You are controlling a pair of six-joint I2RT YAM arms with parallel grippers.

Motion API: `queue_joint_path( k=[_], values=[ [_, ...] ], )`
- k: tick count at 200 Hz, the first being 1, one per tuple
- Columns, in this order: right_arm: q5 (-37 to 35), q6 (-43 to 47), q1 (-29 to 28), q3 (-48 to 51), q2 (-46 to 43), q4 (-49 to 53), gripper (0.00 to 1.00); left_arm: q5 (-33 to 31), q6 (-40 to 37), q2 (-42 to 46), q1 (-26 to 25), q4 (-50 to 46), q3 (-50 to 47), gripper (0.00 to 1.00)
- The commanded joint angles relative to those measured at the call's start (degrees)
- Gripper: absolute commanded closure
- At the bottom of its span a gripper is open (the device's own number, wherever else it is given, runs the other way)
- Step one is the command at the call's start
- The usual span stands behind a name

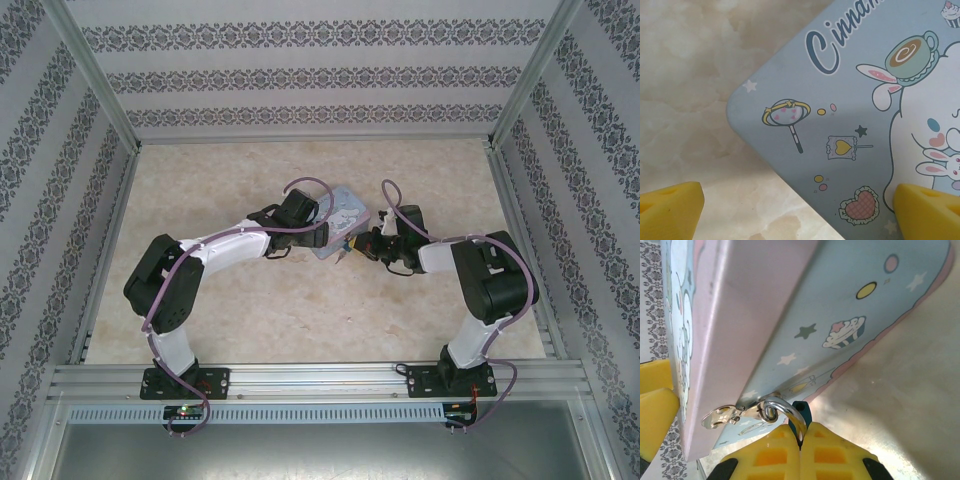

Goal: Unlock a padlock with a key

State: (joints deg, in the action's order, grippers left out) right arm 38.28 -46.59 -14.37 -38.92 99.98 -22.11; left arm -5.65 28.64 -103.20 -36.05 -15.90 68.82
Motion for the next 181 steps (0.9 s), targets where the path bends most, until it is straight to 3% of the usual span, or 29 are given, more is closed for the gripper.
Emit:
queue_joint_path(
  k=[1, 69, 101, 181],
  values=[
    [-4.8, -1.6, 1.3, -0.1, -0.9, 1.5, 1.0, -3.1, -3.2, -5.1, 0.2, -11.7, -3.5, 0.04],
    [-5.2, -11.8, 1.6, 2.1, 2.1, -8.7, 1.0, -2.5, -2.9, -5.8, 0.3, -11.2, -4.0, 0.05],
    [-4.9, -12.0, 1.7, 2.2, 1.7, -9.4, 1.0, -2.2, -2.7, -6.0, 0.3, -11.1, -4.1, 0.05],
    [-4.2, -10.5, 1.1, 8.9, -9.4, -6.3, 1.0, 0.0, -3.1, -4.8, 0.4, -11.8, -0.8, 0.0]
  ],
)
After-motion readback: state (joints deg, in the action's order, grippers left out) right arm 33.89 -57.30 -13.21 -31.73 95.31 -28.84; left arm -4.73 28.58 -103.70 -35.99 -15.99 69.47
